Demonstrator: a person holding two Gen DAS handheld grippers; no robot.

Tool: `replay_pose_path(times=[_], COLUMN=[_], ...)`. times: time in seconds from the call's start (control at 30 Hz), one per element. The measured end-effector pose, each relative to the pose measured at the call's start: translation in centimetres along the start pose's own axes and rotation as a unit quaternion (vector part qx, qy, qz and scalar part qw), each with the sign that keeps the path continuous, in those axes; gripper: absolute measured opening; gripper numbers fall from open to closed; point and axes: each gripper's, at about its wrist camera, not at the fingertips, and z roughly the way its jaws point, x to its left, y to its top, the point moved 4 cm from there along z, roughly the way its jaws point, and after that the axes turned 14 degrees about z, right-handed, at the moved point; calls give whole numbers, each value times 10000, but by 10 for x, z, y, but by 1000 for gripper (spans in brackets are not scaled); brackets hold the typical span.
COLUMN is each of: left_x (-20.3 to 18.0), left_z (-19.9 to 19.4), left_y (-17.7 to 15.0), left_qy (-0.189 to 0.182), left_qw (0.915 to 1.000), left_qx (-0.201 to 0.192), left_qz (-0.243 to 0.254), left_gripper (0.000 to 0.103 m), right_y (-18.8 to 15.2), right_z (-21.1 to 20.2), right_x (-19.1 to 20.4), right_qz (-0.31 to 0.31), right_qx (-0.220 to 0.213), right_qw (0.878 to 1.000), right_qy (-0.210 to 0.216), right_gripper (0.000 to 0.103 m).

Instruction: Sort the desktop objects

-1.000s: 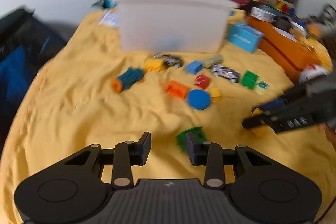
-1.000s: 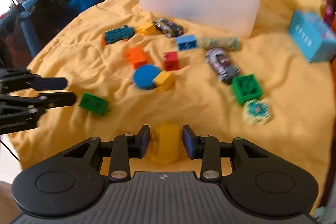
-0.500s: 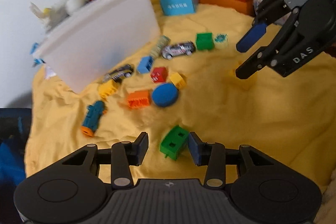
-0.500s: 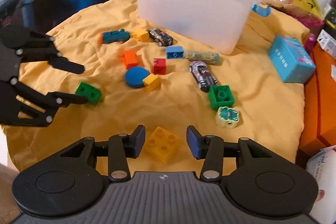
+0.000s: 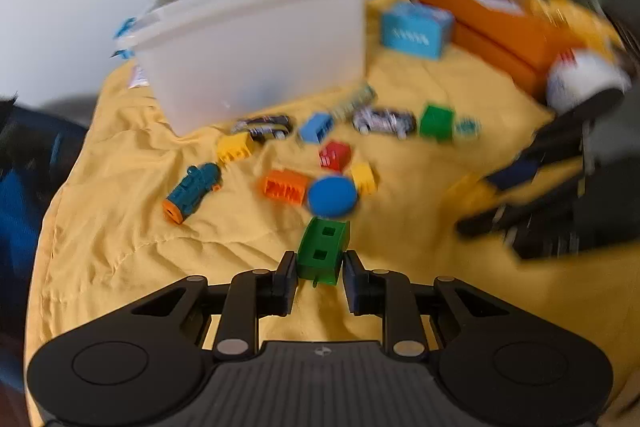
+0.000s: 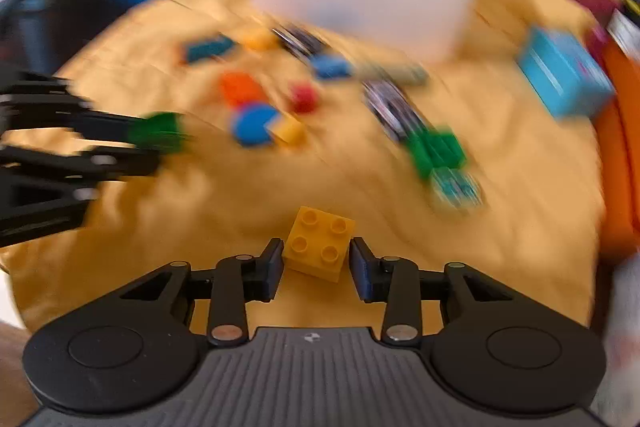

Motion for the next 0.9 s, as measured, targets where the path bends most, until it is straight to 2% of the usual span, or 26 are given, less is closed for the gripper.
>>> replay_pose_path(times=[0.03, 0.1, 0.2, 0.3, 0.37, 0.43, 0.57, 0.6, 0.63, 0.67, 0.7, 0.83, 0.9], left_x=[-2, -8, -13, -14, -16, -21, -22, -21, -19, -18, -17, -23, -26], left_z=[3, 16, 26, 11, 1, -1, 25, 32, 39, 38, 36, 26, 21], left_y=[1, -2, -11, -9, -3, 3, 7, 5, 3, 1, 0, -12, -17], left_qy=[27, -28, -41, 45, 119, 138, 256, 168, -23, -179, -322, -238, -243], left_qw=[10000, 9999, 9993, 9997, 9998, 9994, 9986, 9986, 9987, 9991, 9989, 9982, 9984], left_qx=[0, 130, 382, 231, 31, -84, 115, 237, 318, 228, 214, 327, 352], left_qz=[-36, -23, 1, 0, 130, 297, 458, 451, 385, 298, 272, 445, 369], left_gripper=[28, 28, 29, 33, 42, 43, 42, 42, 37, 27, 25, 24, 24], right_y=[1, 3, 3, 3, 3, 2, 2, 1, 0, -1, -1, -3, -2], right_z=[-1, 6, 15, 10, 7, 7, 11, 11, 11, 10, 10, 9, 10], right_x=[6, 16, 18, 18, 18, 17, 14, 13, 11, 11, 10, 8, 8], right_qz=[-213, -512, -603, -573, -582, -542, -451, -376, -316, -307, -311, -245, -212], right_qx=[-83, -20, 99, 55, -4, 11, 52, 71, 89, 83, 85, 84, 69], right_qw=[9997, 9987, 9981, 9983, 9982, 9985, 9987, 9991, 9993, 9994, 9993, 9995, 9996], right_qy=[109, 46, -97, -115, -145, -117, -243, -193, -158, -167, -187, -181, -171], right_gripper=[39, 40, 40, 45, 48, 48, 47, 47, 47, 47, 47, 47, 47])
